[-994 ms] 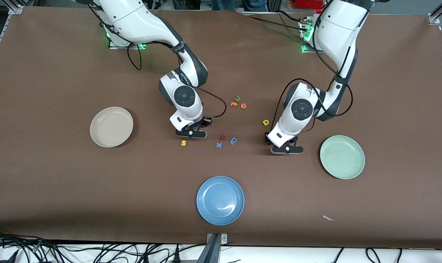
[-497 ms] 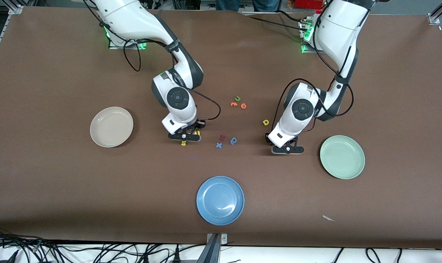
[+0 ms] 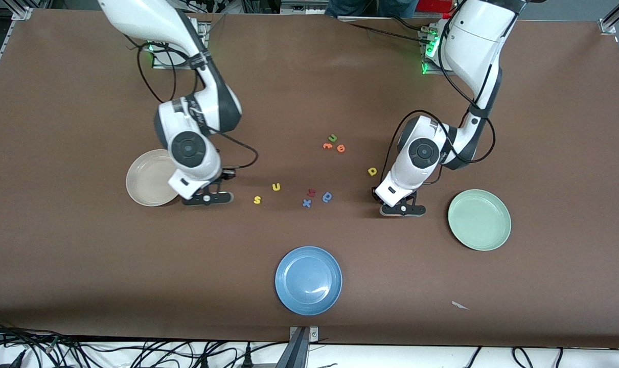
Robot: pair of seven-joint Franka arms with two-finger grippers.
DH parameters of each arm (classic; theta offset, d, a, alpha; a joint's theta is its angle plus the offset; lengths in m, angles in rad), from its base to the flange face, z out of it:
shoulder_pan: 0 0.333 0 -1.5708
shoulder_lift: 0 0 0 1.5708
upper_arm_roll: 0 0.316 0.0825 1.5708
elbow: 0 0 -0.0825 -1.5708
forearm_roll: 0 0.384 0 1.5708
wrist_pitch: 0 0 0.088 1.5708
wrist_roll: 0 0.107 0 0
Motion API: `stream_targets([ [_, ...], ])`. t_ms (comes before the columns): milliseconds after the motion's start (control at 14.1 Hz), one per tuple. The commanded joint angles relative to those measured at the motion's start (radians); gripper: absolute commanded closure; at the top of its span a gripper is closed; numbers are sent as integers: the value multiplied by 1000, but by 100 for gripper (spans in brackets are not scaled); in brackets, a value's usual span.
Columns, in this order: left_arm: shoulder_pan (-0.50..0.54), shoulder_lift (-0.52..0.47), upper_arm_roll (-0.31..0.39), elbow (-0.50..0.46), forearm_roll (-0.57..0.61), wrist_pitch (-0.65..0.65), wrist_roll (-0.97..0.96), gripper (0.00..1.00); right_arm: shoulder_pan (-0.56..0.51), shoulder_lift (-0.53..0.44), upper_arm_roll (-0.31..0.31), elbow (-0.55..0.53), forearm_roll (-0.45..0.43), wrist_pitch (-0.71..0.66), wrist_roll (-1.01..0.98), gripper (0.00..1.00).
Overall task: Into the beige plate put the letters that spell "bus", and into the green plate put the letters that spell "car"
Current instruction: 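Carry the cyan q with the right gripper onto the cream plate and release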
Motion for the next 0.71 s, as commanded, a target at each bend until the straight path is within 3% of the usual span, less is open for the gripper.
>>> stream_targets([
  [0,-9,13,10,6,26,9,-4,72,4,-78,-92,-156,8,20,-157,98],
  [213,-2,10,12,25,26,-13,-4,76,2,-64,-152,-254,8,137,-251,98],
  [497,-1,8,12,29,26,-20,-4,80,-33,-41,-156,-347,8,300,-289,92],
  [568,2,2,15,30,27,-33,-2,81,-35,-40,-156,-345,8,300,-289,56],
  [639,5,-8,24,42,27,-79,19,82,-35,-41,-156,-342,9,294,-286,7],
])
